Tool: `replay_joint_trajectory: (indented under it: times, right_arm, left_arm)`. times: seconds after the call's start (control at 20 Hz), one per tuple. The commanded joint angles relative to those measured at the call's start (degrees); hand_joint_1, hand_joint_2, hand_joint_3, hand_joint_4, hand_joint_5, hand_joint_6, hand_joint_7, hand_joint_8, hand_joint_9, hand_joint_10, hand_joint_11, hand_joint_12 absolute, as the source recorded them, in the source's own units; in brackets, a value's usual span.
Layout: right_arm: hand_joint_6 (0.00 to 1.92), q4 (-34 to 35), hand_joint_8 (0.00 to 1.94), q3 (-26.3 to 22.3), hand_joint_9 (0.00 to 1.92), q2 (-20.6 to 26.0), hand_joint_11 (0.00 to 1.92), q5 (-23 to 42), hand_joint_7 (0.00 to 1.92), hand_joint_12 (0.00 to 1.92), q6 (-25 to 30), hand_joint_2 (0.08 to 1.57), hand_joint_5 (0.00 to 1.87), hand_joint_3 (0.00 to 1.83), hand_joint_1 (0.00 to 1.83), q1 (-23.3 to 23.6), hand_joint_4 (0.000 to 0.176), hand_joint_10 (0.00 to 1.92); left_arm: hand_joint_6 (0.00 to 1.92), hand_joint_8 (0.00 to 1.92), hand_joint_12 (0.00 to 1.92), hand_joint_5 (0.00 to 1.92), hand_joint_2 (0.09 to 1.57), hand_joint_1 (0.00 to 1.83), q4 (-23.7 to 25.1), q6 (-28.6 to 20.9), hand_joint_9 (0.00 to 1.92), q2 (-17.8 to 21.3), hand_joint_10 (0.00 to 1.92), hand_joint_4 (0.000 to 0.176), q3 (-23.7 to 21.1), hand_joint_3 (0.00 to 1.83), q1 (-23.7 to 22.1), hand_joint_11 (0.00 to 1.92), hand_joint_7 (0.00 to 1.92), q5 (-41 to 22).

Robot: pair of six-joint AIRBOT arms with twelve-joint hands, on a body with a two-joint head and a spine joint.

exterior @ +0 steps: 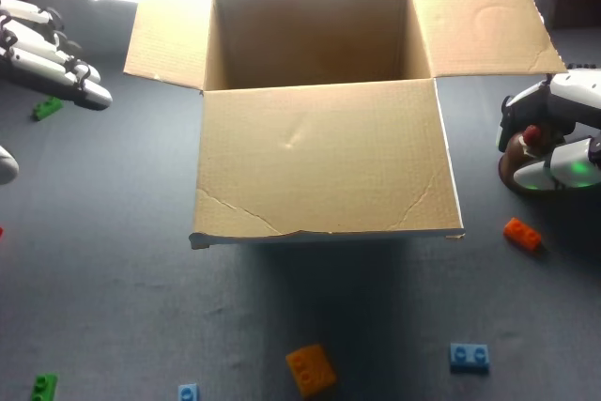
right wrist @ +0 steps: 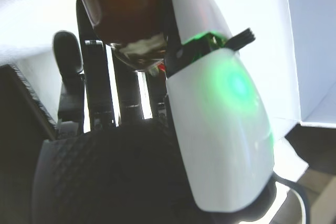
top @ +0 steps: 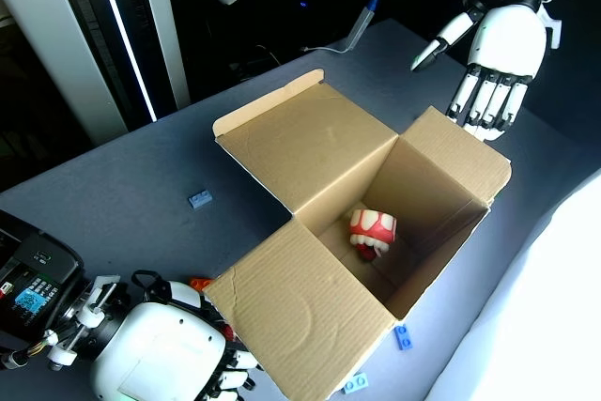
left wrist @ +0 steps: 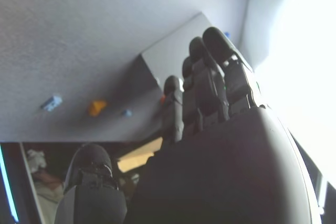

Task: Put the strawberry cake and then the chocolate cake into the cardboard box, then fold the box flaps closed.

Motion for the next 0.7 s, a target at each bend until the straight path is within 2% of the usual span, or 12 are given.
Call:
replay_joint_trajectory:
  times: [0.0, 0.2, 0.35, 0.4, 0.45, 0.55, 0.65]
  right_arm:
    - [1.35, -0.2, 1.43, 0.4, 0.57, 0.8, 0.29, 5.9, 0.81, 1.87, 0.0, 1.26, 0.63, 0.0, 1.17, 0.2, 0.0, 1.47]
    - [1.26, -0.6, 1.38, 0.2, 0.61, 1.4, 0.32, 5.9, 0.84, 1.89, 0.0, 1.23, 0.71, 0.0, 1.18, 0.7, 0.0, 1.47]
    - [1.31, -0.6, 1.41, -1.8, 0.57, 4.5, 0.29, 7.5, 0.79, 1.9, 0.2, 1.24, 0.71, 0.0, 1.15, 2.1, 0.0, 1.46]
    - [1.3, -0.9, 1.39, -3.0, 0.56, 6.2, 0.28, 7.8, 0.78, 1.89, 0.2, 1.24, 0.73, 0.0, 1.15, 2.9, 0.013, 1.46]
    - [1.28, -1.1, 1.39, -3.7, 0.55, 7.3, 0.28, 7.8, 0.77, 1.87, 0.2, 1.23, 0.75, 0.0, 1.15, 3.4, 0.016, 1.45]
    - [1.27, -1.3, 1.41, -5.6, 0.55, 10.3, 0.28, 8.7, 0.77, 1.86, 0.1, 1.23, 0.76, 0.0, 1.15, 5.1, 0.013, 1.46]
    - [1.28, -1.5, 1.44, -7.4, 0.53, 12.7, 0.26, 11.5, 0.75, 1.88, -0.1, 1.24, 0.74, 0.0, 1.15, 5.6, 0.005, 1.46]
  left_arm:
    - [0.01, 0.0, 1.07, 0.18, 1.1, 0.0, -4.9, 0.1, 0.32, 0.7, 0.01, 0.092, -0.1, 0.01, 0.3, 0.0, 0.22, 0.5]
    - [0.0, 0.0, 1.08, 0.19, 1.11, 0.0, -7.5, 0.6, 0.34, 0.7, 0.01, 0.085, -0.2, 0.01, 3.2, 0.0, 0.23, 0.5]
    - [0.0, 0.0, 1.09, 0.19, 1.12, 0.0, -8.7, 1.3, 0.34, 0.6, 0.01, 0.09, -0.6, 0.01, 5.0, 0.0, 0.23, 0.7]
    - [0.0, 0.0, 1.04, 0.17, 1.13, 0.0, -9.0, 1.4, 0.32, 0.5, 0.0, 0.089, -0.8, 0.01, 5.4, 0.0, 0.22, 0.8]
    - [0.0, 0.0, 1.04, 0.17, 1.13, 0.0, -9.3, 1.5, 0.32, 0.5, 0.0, 0.089, -1.0, 0.01, 5.5, 0.0, 0.21, 0.9]
    - [0.0, 0.0, 1.08, 0.15, 1.15, 0.02, -9.4, 1.7, 0.33, 0.5, 0.01, 0.096, -1.7, 0.01, 5.7, 0.0, 0.22, 1.0]
    - [0.0, 0.0, 1.09, 0.16, 1.16, 0.03, -10.5, 3.3, 0.34, 0.5, 0.01, 0.094, -2.4, 0.01, 6.7, 0.0, 0.22, 1.1]
